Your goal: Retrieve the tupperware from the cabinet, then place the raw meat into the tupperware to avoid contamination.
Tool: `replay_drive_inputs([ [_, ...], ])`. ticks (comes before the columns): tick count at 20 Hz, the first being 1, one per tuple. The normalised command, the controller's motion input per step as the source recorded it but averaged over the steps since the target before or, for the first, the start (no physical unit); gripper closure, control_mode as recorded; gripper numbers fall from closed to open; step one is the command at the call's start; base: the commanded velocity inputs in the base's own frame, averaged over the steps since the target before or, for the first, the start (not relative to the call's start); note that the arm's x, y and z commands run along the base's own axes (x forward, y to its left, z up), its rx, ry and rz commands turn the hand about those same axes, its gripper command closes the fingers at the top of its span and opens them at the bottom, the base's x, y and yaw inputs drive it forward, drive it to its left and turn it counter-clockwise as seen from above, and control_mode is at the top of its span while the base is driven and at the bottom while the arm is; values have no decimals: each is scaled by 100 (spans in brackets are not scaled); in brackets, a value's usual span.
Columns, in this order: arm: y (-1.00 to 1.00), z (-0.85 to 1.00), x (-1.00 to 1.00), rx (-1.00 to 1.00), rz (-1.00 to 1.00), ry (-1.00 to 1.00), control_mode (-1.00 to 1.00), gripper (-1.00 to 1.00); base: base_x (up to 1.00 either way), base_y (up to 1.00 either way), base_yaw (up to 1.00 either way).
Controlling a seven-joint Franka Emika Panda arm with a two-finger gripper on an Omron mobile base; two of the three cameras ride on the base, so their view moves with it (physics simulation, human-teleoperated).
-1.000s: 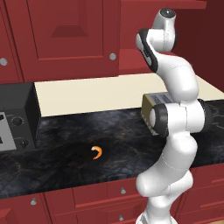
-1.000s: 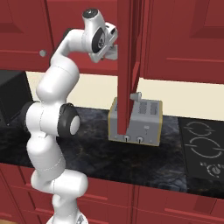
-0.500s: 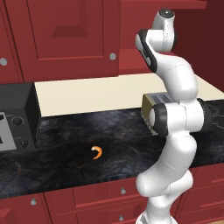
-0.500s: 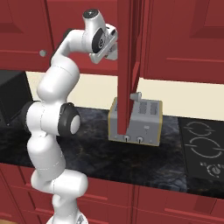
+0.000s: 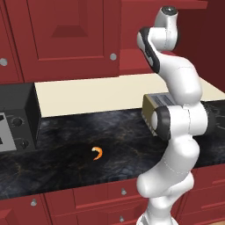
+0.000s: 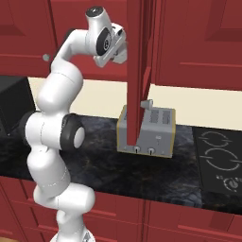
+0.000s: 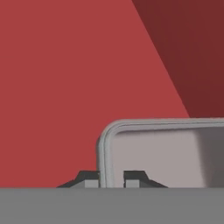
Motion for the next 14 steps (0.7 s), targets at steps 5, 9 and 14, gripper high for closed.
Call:
replay_drive_inputs([
  [5, 17, 15, -63, -4, 5, -7, -100, 100, 0, 0, 0],
  [9, 13, 6, -81, -5, 7, -17, -100, 100, 0, 0, 0],
  [14, 8, 0, -86, -3, 7, -8, -100, 100, 0, 0, 0],
])
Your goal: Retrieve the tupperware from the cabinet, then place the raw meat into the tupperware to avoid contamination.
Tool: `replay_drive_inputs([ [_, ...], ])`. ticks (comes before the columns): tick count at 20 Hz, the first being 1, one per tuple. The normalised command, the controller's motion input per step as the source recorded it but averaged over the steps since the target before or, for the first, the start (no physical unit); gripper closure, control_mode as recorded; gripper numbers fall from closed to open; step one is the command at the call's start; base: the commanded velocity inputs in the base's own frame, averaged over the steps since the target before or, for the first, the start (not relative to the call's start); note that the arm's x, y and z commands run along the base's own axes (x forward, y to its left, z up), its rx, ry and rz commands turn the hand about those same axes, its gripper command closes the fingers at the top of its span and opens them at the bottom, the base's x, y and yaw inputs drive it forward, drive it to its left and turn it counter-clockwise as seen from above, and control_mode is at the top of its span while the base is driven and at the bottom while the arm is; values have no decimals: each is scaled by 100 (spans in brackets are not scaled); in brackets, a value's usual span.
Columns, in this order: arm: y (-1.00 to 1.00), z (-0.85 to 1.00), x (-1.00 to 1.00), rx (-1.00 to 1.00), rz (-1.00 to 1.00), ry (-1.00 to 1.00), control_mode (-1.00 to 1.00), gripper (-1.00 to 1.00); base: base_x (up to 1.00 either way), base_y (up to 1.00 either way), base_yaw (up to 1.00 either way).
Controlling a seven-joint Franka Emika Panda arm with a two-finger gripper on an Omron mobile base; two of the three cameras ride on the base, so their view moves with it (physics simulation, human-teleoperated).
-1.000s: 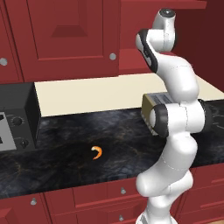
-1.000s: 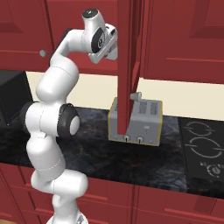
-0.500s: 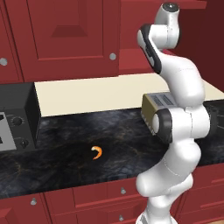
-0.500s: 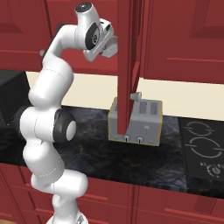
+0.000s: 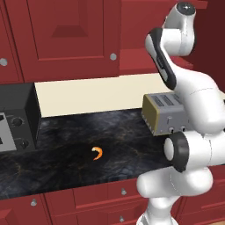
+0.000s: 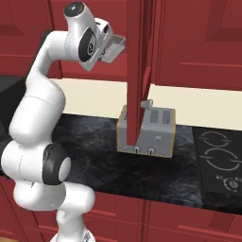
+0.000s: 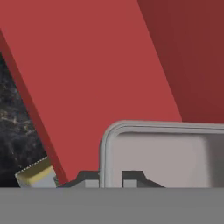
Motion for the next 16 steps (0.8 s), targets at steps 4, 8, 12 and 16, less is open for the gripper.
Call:
replay_drive_inputs([
  [4, 15, 2, -72, -1, 6, 8, -100, 100, 0, 0, 0],
  [8, 17, 5, -70, -1, 5, 13, -100, 100, 0, 0, 0],
  [12, 19, 0, -70, -1, 5, 14, -100, 100, 0, 0, 0],
  [16, 24, -1, -66, -2, 7, 12, -100, 100, 0, 0, 0],
])
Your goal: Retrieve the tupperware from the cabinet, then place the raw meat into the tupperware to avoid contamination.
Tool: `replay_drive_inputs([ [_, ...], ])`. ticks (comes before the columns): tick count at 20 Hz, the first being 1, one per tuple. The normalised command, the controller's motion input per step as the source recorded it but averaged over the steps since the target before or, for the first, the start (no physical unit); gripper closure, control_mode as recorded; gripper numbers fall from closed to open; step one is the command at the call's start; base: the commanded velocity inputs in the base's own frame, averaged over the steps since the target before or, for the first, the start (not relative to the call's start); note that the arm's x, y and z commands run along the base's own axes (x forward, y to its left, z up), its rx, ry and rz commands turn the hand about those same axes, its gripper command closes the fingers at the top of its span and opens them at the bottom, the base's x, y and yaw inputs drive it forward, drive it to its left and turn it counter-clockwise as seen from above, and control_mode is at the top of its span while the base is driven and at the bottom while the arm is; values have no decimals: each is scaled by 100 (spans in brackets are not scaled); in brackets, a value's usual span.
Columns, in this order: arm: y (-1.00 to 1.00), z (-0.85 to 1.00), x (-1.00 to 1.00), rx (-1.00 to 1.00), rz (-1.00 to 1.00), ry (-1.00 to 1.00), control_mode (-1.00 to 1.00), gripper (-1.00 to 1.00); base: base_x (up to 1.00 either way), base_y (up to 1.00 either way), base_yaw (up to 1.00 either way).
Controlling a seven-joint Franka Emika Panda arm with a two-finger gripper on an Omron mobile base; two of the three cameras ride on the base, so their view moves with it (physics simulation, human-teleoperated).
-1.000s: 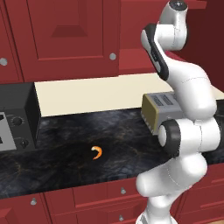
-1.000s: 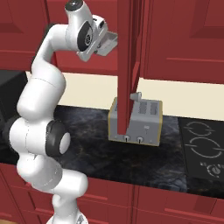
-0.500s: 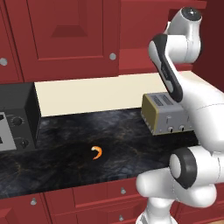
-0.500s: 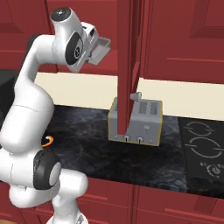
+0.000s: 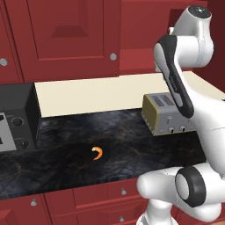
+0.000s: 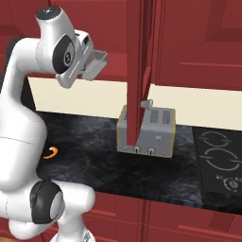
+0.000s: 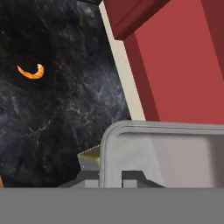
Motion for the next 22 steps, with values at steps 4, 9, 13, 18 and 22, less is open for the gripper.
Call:
replay_drive_inputs([
  [4, 14, -16, -74, -1, 11, 8, -100, 100, 0, 0, 0],
  [9, 14, -20, -74, 0, 12, 10, -100, 100, 0, 0, 0],
  [13, 18, -24, -64, 0, 12, 13, -100, 100, 0, 0, 0],
  [18, 22, -39, -46, 0, 12, 18, -100, 100, 0, 0, 0],
  [22, 23, -51, -23, 0, 15, 18, -100, 100, 0, 0, 0],
])
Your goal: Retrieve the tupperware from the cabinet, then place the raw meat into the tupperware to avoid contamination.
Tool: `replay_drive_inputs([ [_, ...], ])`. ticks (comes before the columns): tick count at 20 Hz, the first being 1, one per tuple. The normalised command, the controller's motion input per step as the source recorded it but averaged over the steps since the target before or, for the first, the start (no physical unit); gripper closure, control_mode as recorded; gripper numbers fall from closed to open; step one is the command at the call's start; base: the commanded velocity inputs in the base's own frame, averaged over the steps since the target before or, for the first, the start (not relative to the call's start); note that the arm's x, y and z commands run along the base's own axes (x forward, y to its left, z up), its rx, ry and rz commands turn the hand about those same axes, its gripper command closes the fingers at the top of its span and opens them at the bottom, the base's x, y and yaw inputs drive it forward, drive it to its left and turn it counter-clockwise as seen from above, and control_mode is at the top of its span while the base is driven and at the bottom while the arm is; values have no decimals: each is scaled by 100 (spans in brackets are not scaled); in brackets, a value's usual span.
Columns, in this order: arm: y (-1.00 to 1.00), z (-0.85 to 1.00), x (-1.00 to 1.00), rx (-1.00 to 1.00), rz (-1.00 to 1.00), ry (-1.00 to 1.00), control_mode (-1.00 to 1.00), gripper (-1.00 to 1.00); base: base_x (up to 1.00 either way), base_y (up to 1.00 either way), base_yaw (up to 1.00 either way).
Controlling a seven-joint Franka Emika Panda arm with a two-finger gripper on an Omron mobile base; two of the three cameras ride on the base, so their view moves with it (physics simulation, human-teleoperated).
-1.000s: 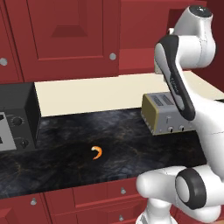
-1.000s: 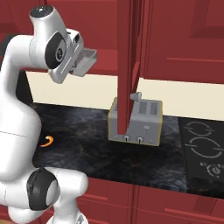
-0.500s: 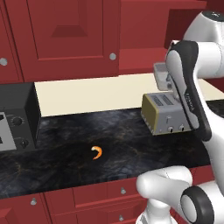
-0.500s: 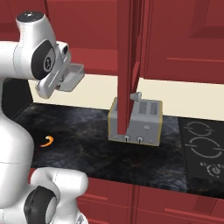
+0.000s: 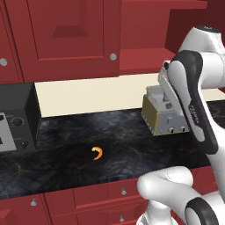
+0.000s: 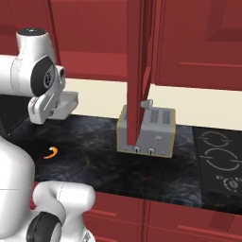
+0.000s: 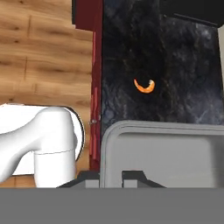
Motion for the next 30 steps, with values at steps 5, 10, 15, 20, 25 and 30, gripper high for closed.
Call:
replay_drive_inputs([
  [5, 22, -56, -5, 0, 16, 15, -100, 100, 0, 0, 0],
  [10, 17, -54, 9, -2, 10, 7, -100, 100, 0, 0, 0],
  [15, 1, -67, 39, -2, 2, 2, -100, 100, 0, 0, 0],
  [20, 5, -89, 47, -3, 1, 1, -100, 100, 0, 0, 0],
  [25, 17, -78, 68, -3, 0, -6, -100, 100, 0, 0, 0],
  [30, 15, -70, 71, -1, 2, 0, -100, 100, 0, 0, 0],
])
